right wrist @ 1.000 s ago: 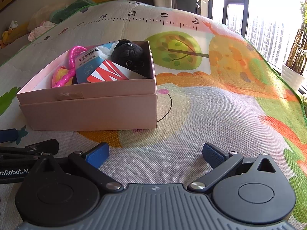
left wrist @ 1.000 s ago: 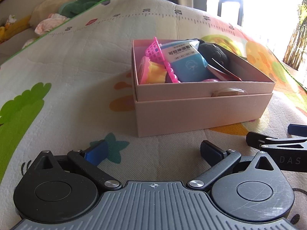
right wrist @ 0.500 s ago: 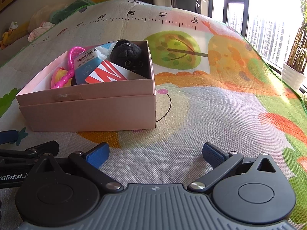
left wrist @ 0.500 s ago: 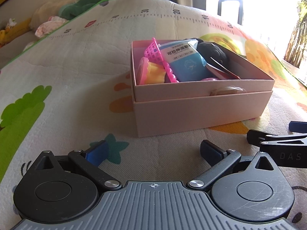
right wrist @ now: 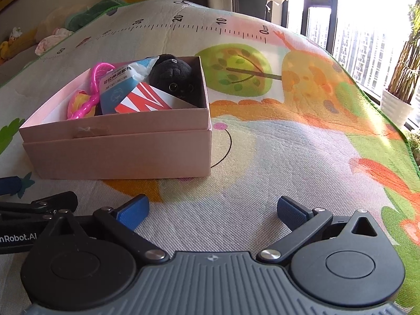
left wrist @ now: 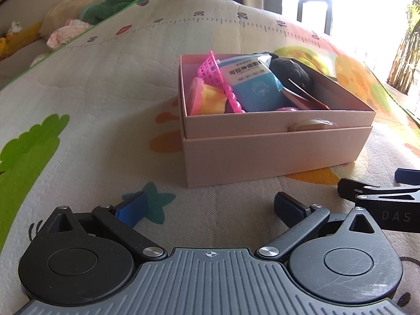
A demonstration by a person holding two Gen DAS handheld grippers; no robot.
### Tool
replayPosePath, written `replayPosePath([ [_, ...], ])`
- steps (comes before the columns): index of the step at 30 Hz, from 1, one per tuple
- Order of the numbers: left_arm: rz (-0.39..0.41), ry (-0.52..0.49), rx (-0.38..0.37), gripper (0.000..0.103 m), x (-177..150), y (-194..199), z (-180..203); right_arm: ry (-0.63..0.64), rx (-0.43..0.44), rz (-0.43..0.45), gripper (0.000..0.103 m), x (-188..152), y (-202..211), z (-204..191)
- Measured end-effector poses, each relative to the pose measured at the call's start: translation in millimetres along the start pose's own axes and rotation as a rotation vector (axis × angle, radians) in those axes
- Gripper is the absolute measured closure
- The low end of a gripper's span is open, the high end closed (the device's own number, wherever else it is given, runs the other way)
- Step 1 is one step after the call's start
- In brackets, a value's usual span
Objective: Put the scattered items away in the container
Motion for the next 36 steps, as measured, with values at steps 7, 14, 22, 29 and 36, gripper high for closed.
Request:
replayPosePath([
  [7, -0.001, -0.001, -0.001, 0.0, 0.3, -0.9, -2.1, -0.002, 0.001, -0.001, 0.0, -0.1, -0.5, 0.8],
  [14, -0.001, -0.004, 0.002, 0.0, 0.0, -1.0, 3.7, -0.003, 0.002, -0.001, 0.0, -0.6, 0.0, 0.9],
  [22, -0.001, -0.003, 0.0, 0.0, -0.3, -1.1, 4.1, -0.001, 0.001, -0.001, 0.0, -0.5, 0.3, 0.2],
  [29, -0.001, -0.003, 0.001, 0.0, -0.1, -0.9, 3.8, -0.002, 0.001, -0.001, 0.0, -0.5, 0.0, 0.8],
  [36, -0.001, -0.004, 0.002, 0.0, 0.7, -1.2, 5.2, -0.003, 0.003, -0.001, 0.0, -0.3, 0.3, 1.6],
])
Point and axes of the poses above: each gripper's, at about its wrist camera, not at the fingertips, and y roughly against the way its jaws point, z to its right, x to its top, the point moved 2 cm from there along -y, roughly the way its jaws point, and after that the axes turned 6 degrees about -x, right-handed, at the moved point
